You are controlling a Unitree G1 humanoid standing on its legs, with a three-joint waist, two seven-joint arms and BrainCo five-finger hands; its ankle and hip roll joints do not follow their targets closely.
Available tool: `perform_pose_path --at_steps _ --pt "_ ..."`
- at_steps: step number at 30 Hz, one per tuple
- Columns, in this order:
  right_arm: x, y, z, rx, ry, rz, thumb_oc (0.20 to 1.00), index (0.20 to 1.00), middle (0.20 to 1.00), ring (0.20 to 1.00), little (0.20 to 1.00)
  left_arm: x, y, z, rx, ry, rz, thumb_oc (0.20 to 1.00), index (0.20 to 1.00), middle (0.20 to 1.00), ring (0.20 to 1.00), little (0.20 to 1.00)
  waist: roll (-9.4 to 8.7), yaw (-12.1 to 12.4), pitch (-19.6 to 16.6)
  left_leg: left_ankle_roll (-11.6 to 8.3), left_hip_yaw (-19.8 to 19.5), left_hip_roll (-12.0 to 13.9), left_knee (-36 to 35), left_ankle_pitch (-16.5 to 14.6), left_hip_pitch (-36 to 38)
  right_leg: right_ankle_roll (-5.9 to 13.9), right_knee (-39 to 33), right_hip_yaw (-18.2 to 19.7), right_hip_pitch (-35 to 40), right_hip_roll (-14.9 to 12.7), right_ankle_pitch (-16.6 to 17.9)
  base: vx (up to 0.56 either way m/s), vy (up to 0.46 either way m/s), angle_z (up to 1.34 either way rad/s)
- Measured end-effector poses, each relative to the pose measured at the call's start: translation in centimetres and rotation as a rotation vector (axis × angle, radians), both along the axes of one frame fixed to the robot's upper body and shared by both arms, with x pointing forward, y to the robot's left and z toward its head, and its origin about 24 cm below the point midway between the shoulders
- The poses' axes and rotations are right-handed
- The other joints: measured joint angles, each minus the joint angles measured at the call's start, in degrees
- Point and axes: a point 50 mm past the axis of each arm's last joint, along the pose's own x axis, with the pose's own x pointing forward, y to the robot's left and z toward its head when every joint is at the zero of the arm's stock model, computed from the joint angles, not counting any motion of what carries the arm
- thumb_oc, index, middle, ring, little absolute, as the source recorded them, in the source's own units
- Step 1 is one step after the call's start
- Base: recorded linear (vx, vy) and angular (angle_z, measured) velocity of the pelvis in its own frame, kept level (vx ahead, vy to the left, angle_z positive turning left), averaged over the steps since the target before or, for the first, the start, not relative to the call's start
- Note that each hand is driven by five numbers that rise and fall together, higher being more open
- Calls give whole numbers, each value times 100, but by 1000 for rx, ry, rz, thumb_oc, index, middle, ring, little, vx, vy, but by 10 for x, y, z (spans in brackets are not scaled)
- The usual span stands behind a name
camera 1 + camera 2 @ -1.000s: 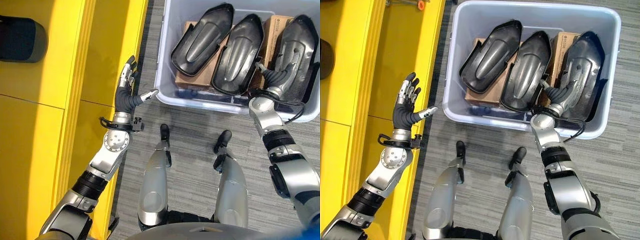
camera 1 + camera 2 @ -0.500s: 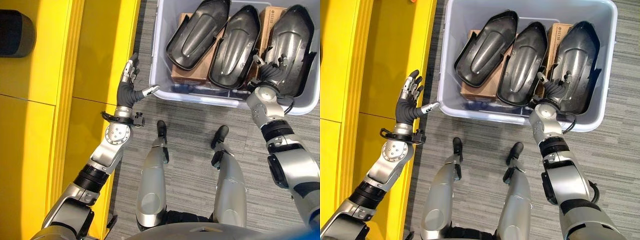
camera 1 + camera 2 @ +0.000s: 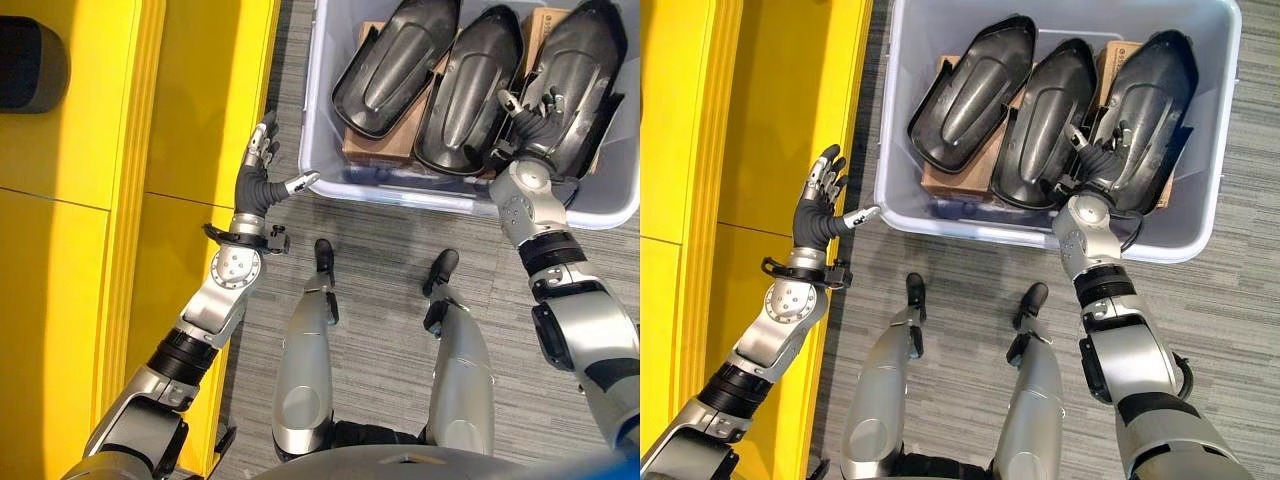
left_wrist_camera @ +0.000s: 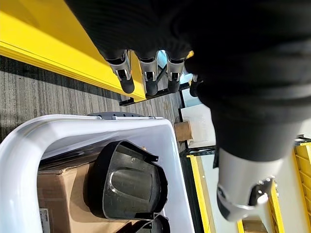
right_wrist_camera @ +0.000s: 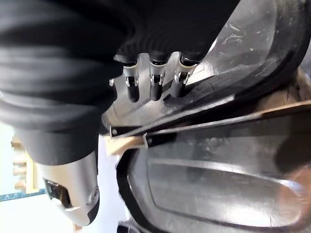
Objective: Move parts from the plastic box to the shelf.
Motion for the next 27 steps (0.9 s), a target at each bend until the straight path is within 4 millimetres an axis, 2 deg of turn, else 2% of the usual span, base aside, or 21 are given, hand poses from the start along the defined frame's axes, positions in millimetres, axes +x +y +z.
perform_pose_path --at_steps 6,9,10,12,13,14,16,21,24,25,26,27 --pt "0 16 2 -16 -12 49 1000 1000 1000 1000 1000 -2 2 -7 -28 33 0 1000 1000 1000 1000 1000 0 12 0 -1 5 4 27 4 11 -15 15 2 18 0 -5 13 19 0" --pt "-7 11 10 -200 -47 -184 1000 1000 1000 1000 1000 -2 1 -6 -29 32 -4 1000 1000 1000 1000 1000 3 79 1 2 11 -1 51 2 10 -12 19 14 17 -6 2 1 64 -1" --pt "-14 12 27 -279 -139 -267 1000 1000 1000 1000 1000 -3 -2 -10 -27 44 -9 1000 1000 1000 1000 1000 6 65 3 4 10 -3 52 1 9 -7 16 20 14 -9 6 -15 57 -1" --pt "-19 13 38 -328 -197 -327 1000 1000 1000 1000 1000 -4 -5 -14 -26 57 -19 1000 1000 1000 1000 1000 13 55 6 5 17 -4 51 0 8 -8 1 25 13 -6 7 -10 66 -4" --pt "-33 21 62 -448 -342 -437 1000 1000 1000 1000 1000 -6 -7 -17 -29 64 -16 1000 1000 1000 1000 1000 54 39 16 32 62 -9 33 -16 4 16 -78 62 4 1 53 8 49 -11" --pt "-41 26 75 -554 -429 -525 1000 1000 1000 1000 1000 -7 -8 -21 -37 76 -11 1000 1000 1000 1000 1000 64 30 15 27 101 -9 33 -14 11 11 -112 77 8 4 81 13 41 -11" --pt "-46 20 82 -676 -449 -648 1000 1000 1000 1000 1000 -7 -6 -19 -55 64 12 1000 1000 1000 1000 1000 72 80 17 27 111 -9 33 -14 16 9 -111 76 11 4 82 6 12 -2" --pt "-56 10 90 -683 -489 -782 1000 1000 1000 1000 1000 -11 1 -23 -55 65 39 1000 1000 1000 1000 1000 86 70 19 28 121 -9 34 -14 26 0 -110 79 12 6 98 2 6 0" --pt "-55 -4 77 -616 -379 -816 1000 1000 1000 1000 1000 -11 2 -21 -73 48 37 1000 1000 1000 1000 1000 86 59 19 28 145 -11 33 -15 30 9 -152 112 12 14 122 -10 12 -3" --pt "-53 -10 65 -564 -316 -802 1000 1000 1000 1000 1000 -12 2 -21 -81 42 36 1000 1000 1000 1000 1000 84 36 18 31 142 -12 27 -16 24 18 -189 114 25 21 137 -13 -3 -3" --pt "-48 -21 35 -482 -165 -787 1000 1000 1000 1000 1000 -13 2 -20 -87 33 35 1000 1000 1000 1000 1000 84 0 18 33 148 -17 19 -18 5 31 -245 119 15 22 158 -16 -1 -5" --pt "-47 -24 19 -449 -96 -774 1000 1000 1000 1000 1000 -13 3 -20 -90 29 39 1000 1000 1000 1000 1000 84 -13 18 34 161 -17 14 -18 -9 43 -303 131 10 32 193 -17 1 -8"
